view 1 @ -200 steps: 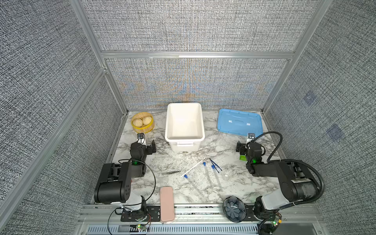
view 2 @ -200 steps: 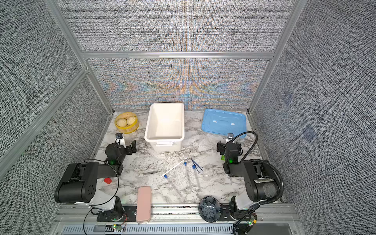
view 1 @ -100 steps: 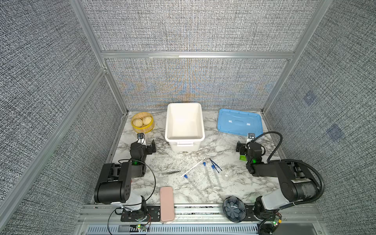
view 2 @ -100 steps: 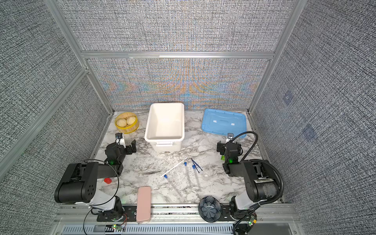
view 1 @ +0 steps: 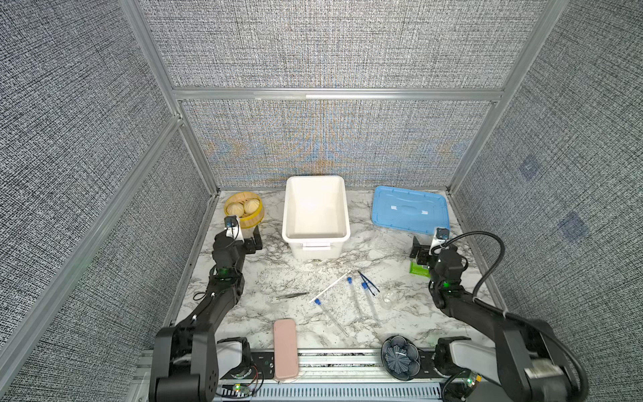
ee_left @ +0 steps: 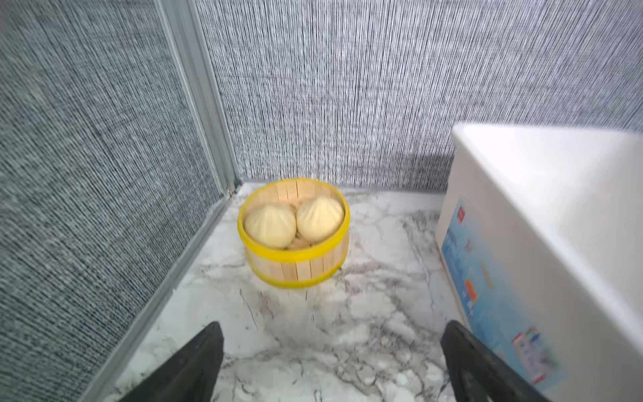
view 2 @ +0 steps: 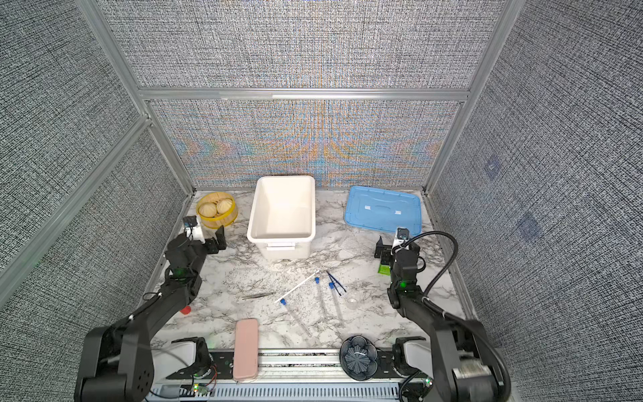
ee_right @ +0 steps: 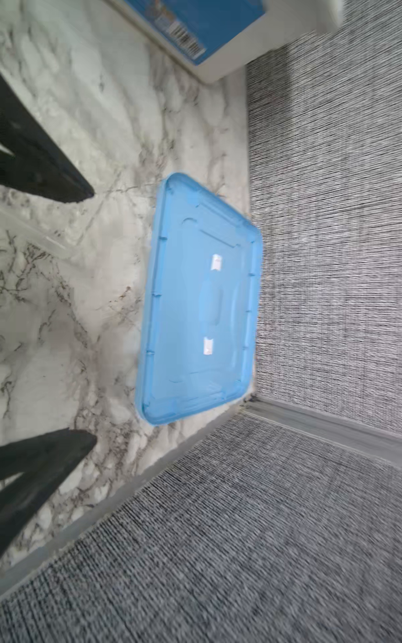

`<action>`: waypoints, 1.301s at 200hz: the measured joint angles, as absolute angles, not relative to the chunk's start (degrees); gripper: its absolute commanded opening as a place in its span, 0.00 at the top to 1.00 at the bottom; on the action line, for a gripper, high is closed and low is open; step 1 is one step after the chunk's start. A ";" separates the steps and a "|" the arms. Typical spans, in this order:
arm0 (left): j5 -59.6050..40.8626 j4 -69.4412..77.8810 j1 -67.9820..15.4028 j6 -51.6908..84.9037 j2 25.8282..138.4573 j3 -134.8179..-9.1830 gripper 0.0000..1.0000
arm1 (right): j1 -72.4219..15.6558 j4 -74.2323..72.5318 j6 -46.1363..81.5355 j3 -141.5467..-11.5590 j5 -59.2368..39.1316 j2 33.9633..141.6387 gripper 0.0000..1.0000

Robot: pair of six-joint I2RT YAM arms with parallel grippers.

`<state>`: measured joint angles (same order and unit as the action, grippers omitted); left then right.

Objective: Organize the chemistry lab equipment

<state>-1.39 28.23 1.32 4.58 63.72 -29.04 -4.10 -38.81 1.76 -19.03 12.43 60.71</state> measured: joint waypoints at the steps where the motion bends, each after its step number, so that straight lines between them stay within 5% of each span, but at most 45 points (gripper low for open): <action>1: -1.50 27.90 1.32 4.67 63.51 -29.19 0.01 | -4.10 -38.50 1.76 -19.18 12.34 60.29 0.01; 59: 1.78 -6.48 1.39 25.61 56.18 -42.26 0.01 | -3.75 -10.87 16.84 -32.95 10.13 48.03 0.01; 101: -4.80 -24.05 1.43 32.14 55.05 -46.78 0.01 | -6.39 0.84 22.28 -37.60 -0.73 47.05 0.02; 172: -14.46 -43.16 1.48 31.14 53.47 -51.51 0.01 | -27.49 23.64 12.99 -51.92 -11.07 54.65 0.14; 216: -20.27 -50.52 1.48 32.38 53.60 -51.31 0.01 | -41.45 34.68 11.70 -49.47 -17.08 55.72 0.28; 260: -24.21 -54.06 1.43 34.37 54.08 -51.07 0.01 | -56.90 37.15 13.37 -46.11 -12.80 58.67 0.31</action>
